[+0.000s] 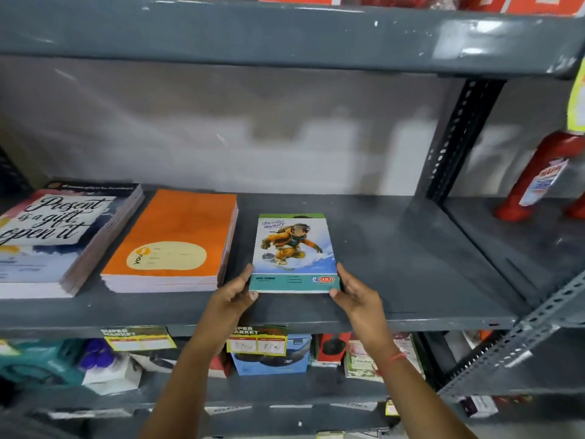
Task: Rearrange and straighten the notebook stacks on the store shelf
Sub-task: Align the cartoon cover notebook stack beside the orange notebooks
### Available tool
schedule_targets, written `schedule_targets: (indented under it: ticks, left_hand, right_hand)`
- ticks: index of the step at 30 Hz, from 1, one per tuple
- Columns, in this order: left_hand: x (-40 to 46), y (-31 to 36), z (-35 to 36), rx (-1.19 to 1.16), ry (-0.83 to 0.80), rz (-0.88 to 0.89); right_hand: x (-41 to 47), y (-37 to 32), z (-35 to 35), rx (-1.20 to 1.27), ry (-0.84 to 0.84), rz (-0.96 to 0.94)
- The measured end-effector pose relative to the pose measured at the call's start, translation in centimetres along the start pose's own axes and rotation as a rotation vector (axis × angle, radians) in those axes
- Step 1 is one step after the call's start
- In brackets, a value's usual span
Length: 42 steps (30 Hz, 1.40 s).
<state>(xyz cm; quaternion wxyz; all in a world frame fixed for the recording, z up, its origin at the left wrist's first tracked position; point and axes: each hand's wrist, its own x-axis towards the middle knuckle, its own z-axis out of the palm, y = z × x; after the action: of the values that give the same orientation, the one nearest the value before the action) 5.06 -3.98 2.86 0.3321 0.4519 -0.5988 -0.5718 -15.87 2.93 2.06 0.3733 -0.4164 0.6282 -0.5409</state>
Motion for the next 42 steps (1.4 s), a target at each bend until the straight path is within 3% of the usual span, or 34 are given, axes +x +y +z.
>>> schedule_targets:
  ticks: [25,42]
  left_hand:
    - [1.7,-0.6,2.5,-0.139,0.469,-0.026]
    - [1.4,-0.6,2.4,-0.087,0.445,0.028]
  right_hand:
    - [1.0,0.5,0.7,0.003,0.191,-0.005]
    - [1.1,0.3,0.9,0.006,0.237,0.009]
